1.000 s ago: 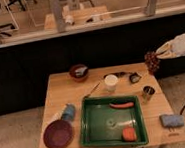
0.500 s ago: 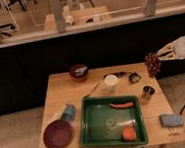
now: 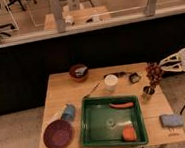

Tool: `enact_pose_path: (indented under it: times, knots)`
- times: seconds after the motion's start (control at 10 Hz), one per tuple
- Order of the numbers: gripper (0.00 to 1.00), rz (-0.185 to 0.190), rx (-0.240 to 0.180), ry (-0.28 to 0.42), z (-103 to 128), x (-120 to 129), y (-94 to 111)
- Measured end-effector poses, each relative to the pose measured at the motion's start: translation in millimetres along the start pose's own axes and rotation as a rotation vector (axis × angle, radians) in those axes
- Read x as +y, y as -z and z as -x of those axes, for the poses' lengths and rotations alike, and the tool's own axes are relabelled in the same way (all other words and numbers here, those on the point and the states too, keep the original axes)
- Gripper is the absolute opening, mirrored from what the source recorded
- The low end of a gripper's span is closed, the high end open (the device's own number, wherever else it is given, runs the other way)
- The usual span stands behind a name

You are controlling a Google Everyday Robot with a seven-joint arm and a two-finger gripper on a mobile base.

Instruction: Place grapes in purple bowl

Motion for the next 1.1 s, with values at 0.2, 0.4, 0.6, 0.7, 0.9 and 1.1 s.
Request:
enact_pose_path:
  times: [0.2, 0.4, 0.6, 0.7, 0.9, 1.1]
  knots:
    - [0.0, -0.016, -0.04, 0.064, 41, 16, 7]
    - [0.0, -0.009, -0.09, 0.148, 89, 22, -3]
    - [0.0, -0.003, -0.103, 0.167, 100, 25, -6]
    - [0.0, -0.003, -0.104, 0.168, 100, 24, -6]
    - [0.0, -0.003, -0.103, 0.167, 100, 24, -6]
    - [0.0, -0.004, -0.103, 0.168, 100, 24, -6]
